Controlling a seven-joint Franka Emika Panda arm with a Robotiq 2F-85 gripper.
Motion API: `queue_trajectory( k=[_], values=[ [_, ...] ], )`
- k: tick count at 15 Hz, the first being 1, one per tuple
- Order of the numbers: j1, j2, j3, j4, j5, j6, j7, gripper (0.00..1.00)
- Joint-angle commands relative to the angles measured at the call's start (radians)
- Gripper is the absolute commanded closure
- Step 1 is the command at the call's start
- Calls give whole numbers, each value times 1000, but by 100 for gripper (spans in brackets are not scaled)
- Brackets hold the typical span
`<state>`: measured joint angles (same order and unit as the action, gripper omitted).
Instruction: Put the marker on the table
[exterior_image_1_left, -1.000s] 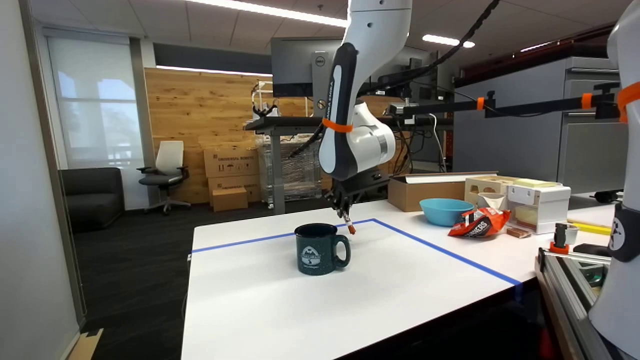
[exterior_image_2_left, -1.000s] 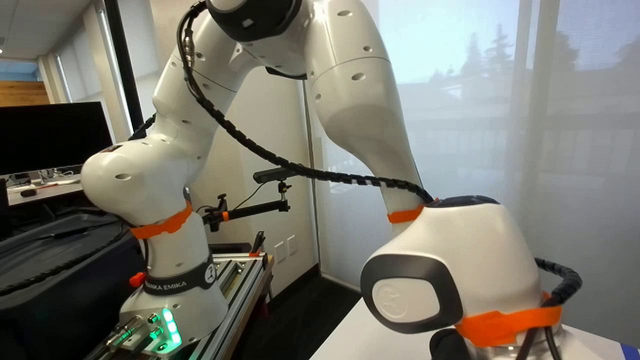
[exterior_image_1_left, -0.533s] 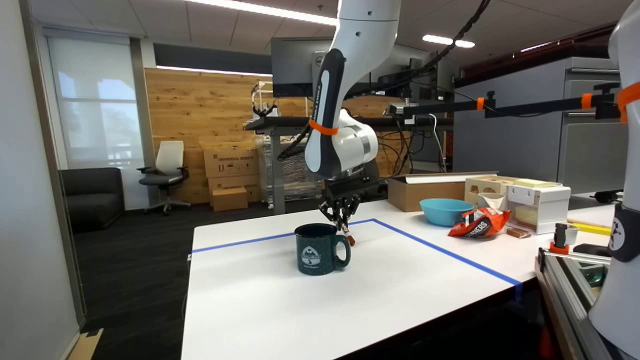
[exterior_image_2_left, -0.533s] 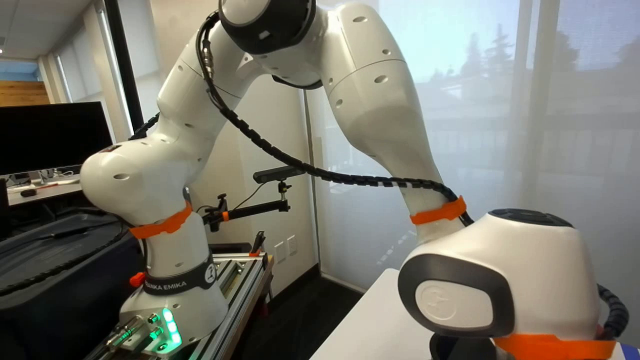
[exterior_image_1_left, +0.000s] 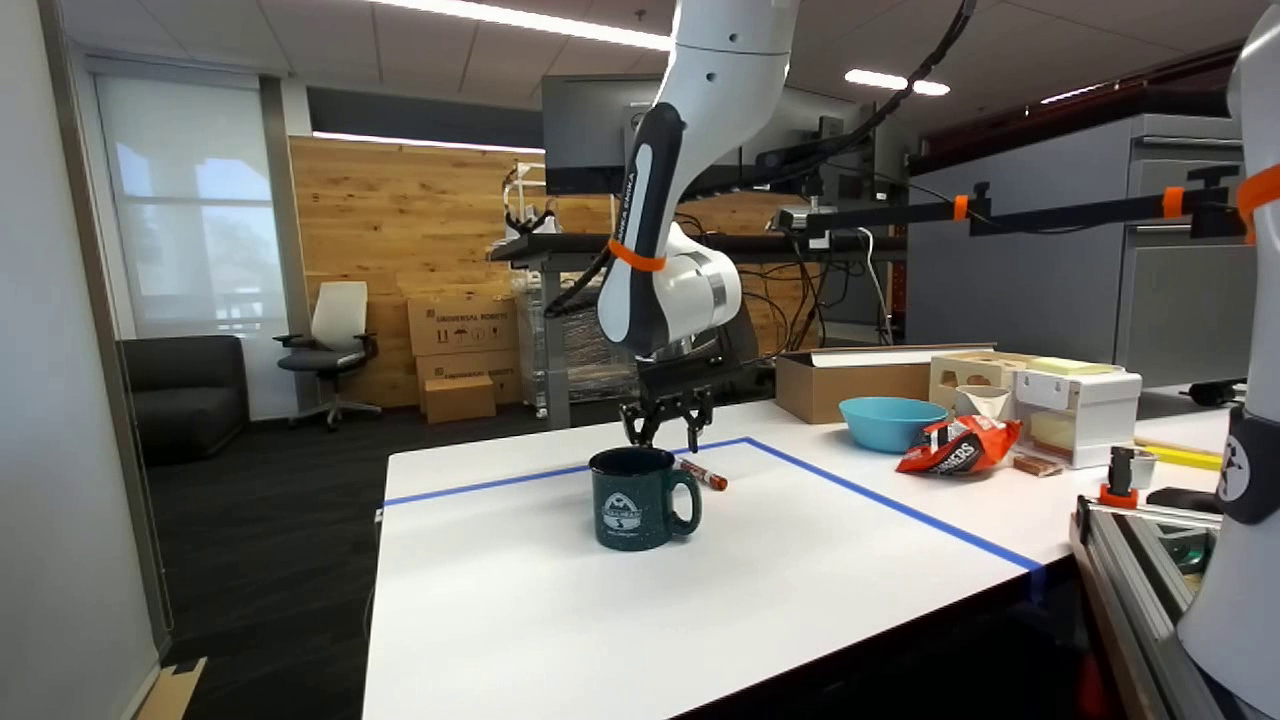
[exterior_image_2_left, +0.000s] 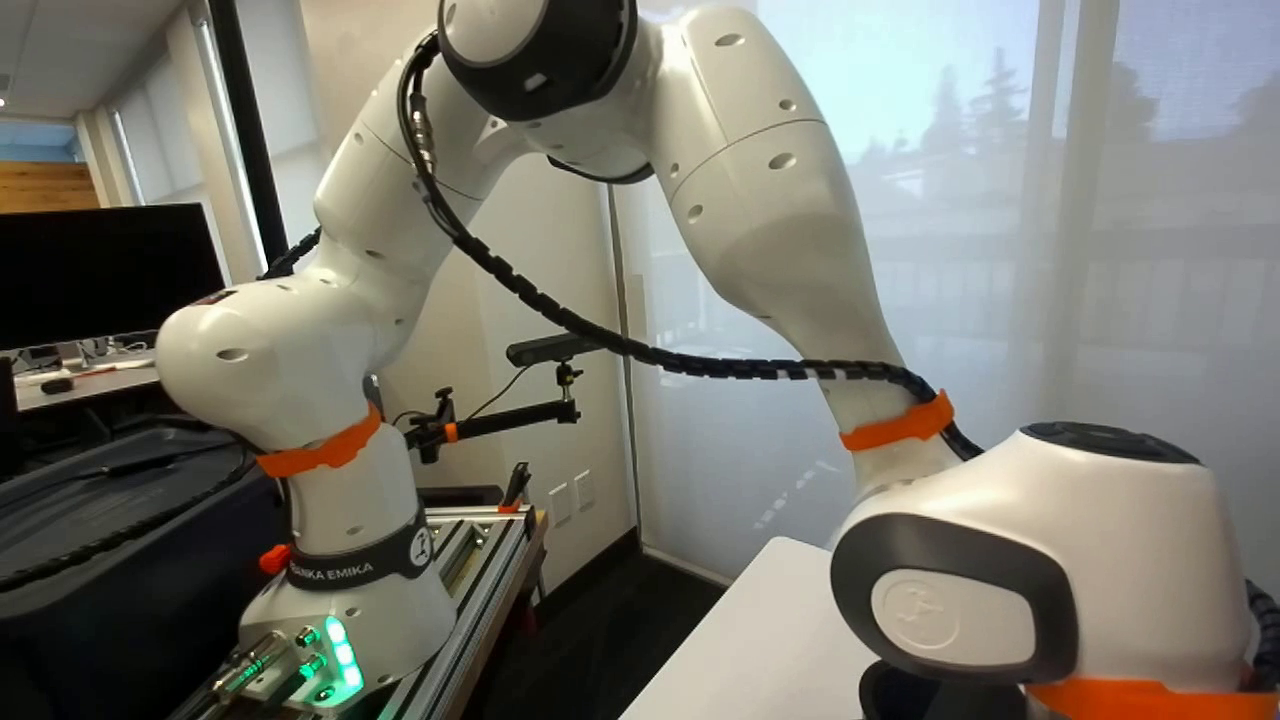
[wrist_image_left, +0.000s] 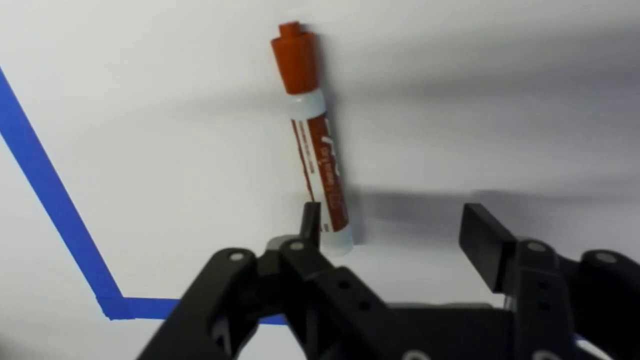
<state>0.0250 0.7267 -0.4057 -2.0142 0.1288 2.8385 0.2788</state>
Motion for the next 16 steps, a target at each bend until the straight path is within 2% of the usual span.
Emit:
queue_trajectory(
  k=[1, 8, 11, 13, 14, 16],
  values=[
    [-3, -76, 27, -53, -25, 61, 17, 0],
    [35, -241, 6, -170, -26, 175, 20, 0],
    [63, -326, -28, -223, -42, 141, 34, 0],
    [57, -391, -26, -247, -63, 44, 20, 0],
    [17, -296, 7, -181, -53, 113, 25, 0],
    [9, -345, 14, -207, -72, 70, 28, 0]
  ],
)
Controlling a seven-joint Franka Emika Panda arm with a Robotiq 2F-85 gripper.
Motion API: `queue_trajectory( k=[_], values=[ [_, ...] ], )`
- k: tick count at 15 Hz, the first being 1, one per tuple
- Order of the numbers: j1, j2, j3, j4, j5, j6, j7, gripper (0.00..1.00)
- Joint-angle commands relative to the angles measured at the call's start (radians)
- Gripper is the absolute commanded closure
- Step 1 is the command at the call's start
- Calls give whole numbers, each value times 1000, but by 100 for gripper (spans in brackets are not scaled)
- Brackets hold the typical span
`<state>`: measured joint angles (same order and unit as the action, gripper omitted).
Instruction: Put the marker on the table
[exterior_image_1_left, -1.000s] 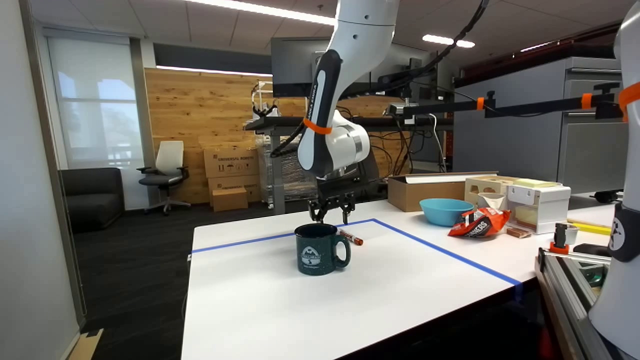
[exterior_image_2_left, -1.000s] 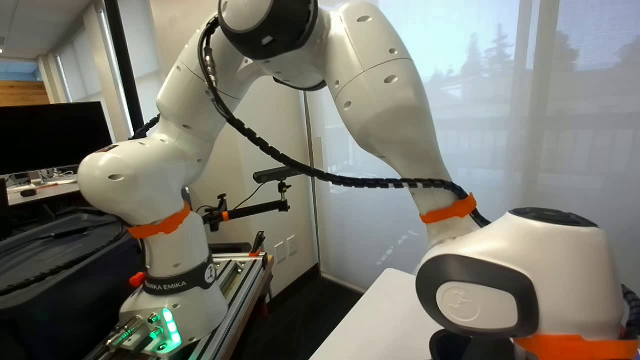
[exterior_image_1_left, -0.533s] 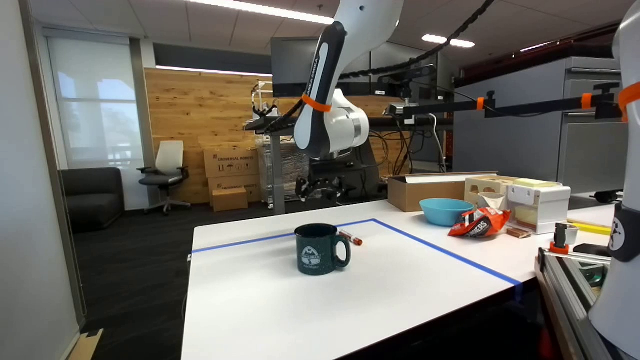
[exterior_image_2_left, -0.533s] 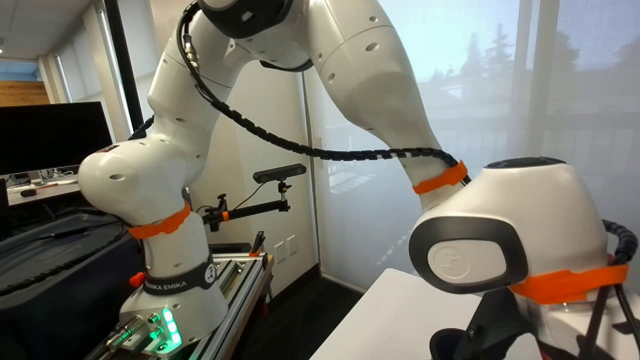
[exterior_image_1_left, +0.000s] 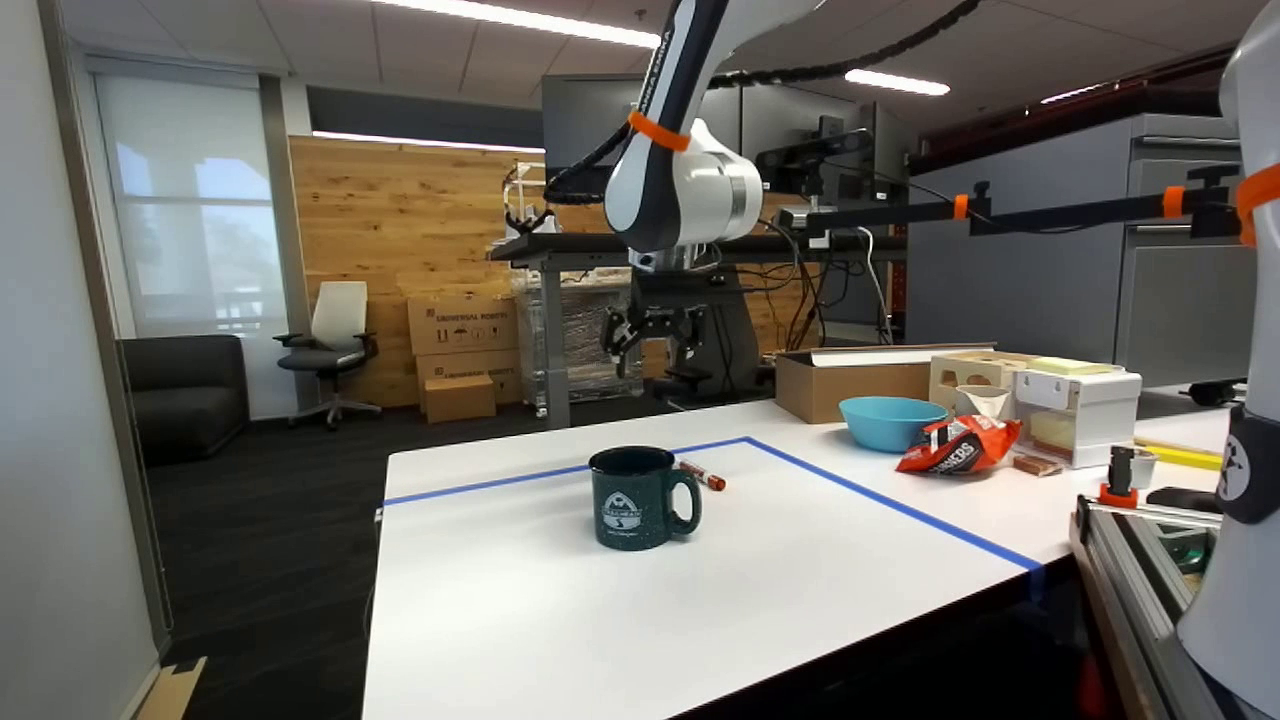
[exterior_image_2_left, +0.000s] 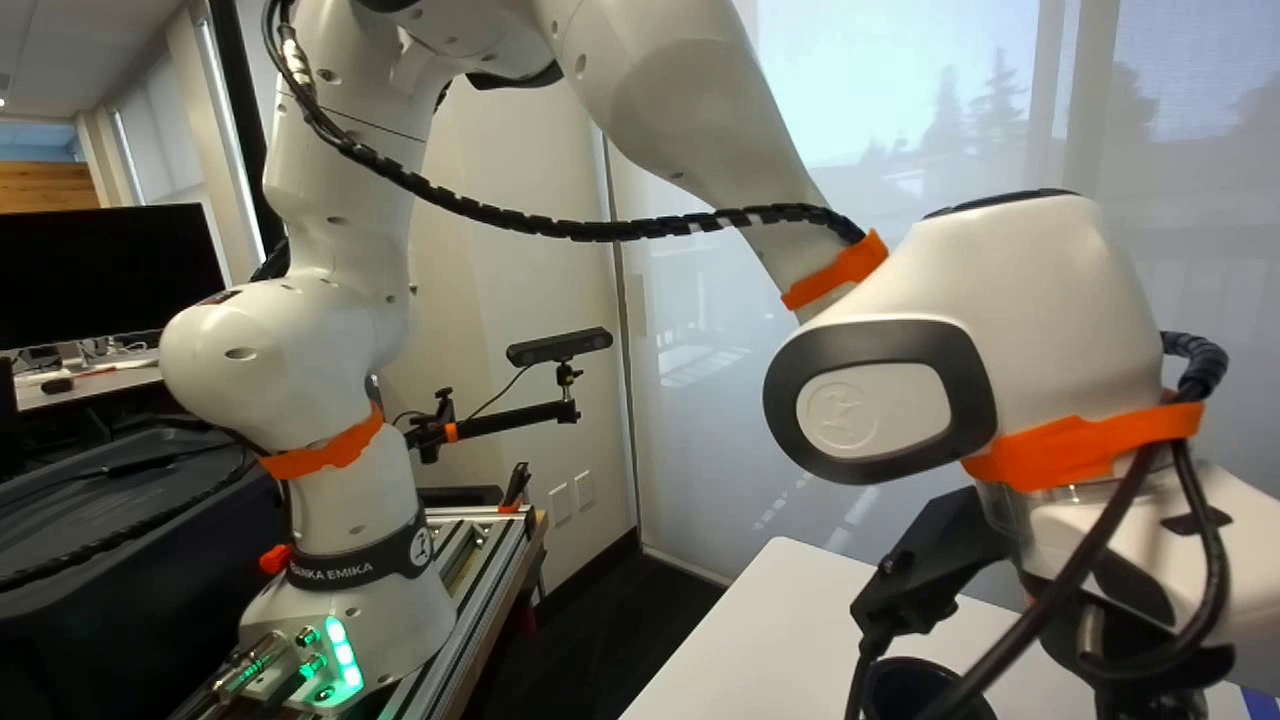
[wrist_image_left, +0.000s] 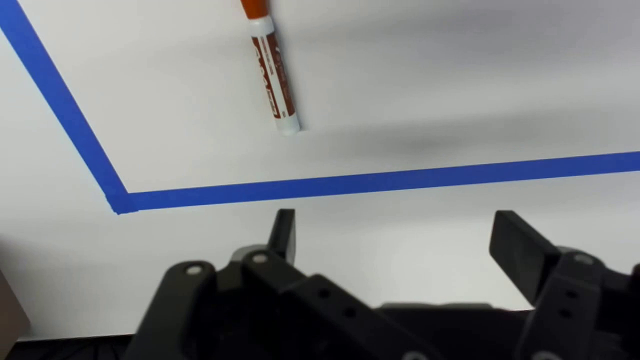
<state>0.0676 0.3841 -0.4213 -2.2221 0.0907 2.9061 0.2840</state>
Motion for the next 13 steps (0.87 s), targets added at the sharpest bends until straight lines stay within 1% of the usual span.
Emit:
queue_trajectory(
  k=[1, 13],
  values=[
    [-35, -16, 31, -7, -36, -3, 23, 0],
    [-36, -23, 32, -17, -37, -4, 23, 0]
  ],
)
